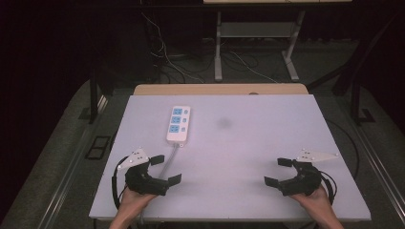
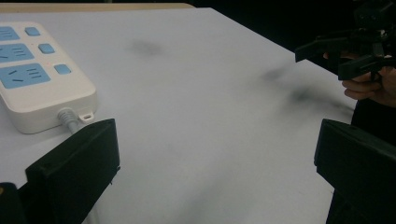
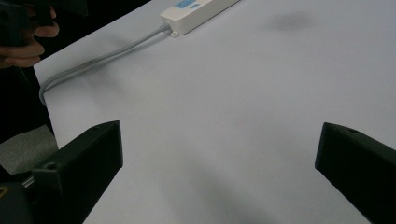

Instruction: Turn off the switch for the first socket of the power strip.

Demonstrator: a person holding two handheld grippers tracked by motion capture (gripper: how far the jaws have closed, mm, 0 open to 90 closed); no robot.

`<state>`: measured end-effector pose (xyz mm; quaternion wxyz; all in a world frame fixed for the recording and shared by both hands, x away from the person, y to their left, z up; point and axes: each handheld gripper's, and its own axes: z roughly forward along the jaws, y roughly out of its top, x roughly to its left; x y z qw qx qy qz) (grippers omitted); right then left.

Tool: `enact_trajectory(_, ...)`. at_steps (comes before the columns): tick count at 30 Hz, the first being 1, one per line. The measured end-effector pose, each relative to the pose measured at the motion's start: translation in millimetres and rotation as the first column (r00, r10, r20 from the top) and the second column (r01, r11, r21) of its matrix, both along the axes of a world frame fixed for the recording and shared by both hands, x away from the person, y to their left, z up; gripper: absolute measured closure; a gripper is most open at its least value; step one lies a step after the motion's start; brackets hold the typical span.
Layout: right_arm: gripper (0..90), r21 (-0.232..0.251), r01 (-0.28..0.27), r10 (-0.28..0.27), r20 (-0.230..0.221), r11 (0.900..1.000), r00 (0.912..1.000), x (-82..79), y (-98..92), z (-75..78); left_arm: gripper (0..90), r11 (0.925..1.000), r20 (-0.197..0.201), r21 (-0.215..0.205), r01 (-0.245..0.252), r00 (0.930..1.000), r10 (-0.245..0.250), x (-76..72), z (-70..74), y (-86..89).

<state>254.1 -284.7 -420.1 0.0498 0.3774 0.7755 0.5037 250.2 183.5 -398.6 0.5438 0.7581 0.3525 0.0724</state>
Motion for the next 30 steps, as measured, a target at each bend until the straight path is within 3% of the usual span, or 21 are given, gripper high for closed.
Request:
enact_trajectory(19, 0.6, -0.001, -0.006, 0.006, 0.001, 1.0, 1.0, -0.9, -0.8, -0.2, 0.0, 0.9968, -0.051, 0.063, 0.05, 0.9976, -0.047, 25.2, 11.9, -3.2)
enact_trajectory(30, 0.6, -0.002, -0.007, 0.007, -0.001, 1.0, 1.0, -1.0, -0.7, -0.5, 0.0, 0.9929, -0.056, 0.105, 0.055, 0.9972, -0.049, 39.9, 21.9, -3.3)
